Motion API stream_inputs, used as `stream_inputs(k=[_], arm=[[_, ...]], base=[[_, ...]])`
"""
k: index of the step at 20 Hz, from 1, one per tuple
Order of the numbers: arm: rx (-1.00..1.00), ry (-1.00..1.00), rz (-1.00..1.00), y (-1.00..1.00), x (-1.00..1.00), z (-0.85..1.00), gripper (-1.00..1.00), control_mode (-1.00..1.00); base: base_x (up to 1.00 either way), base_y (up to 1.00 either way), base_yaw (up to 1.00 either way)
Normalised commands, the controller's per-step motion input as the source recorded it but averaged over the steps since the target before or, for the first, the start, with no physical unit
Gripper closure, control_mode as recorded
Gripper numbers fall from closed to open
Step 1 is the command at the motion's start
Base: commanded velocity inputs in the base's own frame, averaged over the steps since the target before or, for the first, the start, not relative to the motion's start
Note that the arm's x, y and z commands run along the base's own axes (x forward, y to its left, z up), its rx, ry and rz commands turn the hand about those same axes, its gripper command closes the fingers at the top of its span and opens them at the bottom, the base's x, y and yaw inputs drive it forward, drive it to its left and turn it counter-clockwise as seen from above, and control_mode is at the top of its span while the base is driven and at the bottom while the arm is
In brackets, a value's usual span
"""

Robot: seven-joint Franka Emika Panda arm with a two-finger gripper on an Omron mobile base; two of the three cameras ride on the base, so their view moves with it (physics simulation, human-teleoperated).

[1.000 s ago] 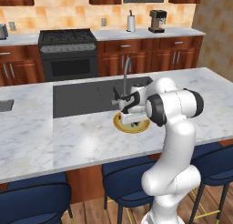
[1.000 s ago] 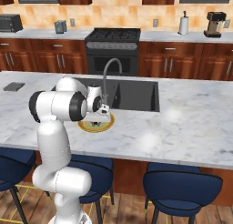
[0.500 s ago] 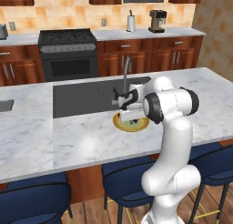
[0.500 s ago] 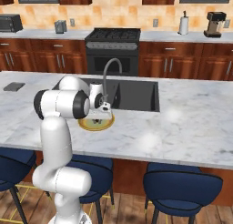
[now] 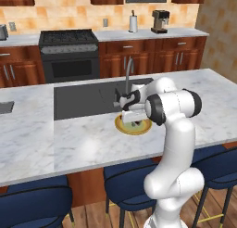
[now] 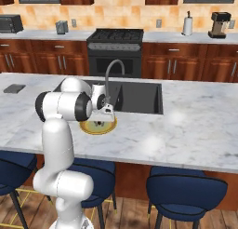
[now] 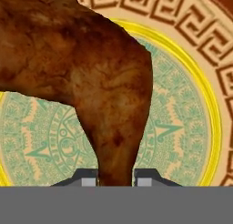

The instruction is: Take the chicken drumstick from the fridge and place it on the digital scale on the counter by the fridge. Wait a few seconds for a reading, then move it to the plate on the dining counter.

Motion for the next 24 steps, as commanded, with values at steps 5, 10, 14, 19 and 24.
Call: stream_inputs(k=[5, 10, 14, 19, 24], arm=[[0.00, 0.01, 0.00, 0.00, 0.00, 0.00, -1.00, -1.00], [0.00, 0.01, 0.00, 0.00, -0.12, 0.00, -1.00, -1.00], [0.05, -0.10, 0.00, -0.03, -0.86, 0.34, -1.00, -1.00], [0.02, -0.09, 0.00, -0.03, -0.99, 0.64, -1.00, -1.00], [0.00, -0.04, 0.01, 0.00, -1.00, 0.82, -1.00, -1.00]], base=[[0.00, 0.00, 0.00], [0.00, 0.00, 0.00], [0.00, 0.00, 0.00], [0.00, 0.00, 0.00], [0.00, 0.00, 0.00]])
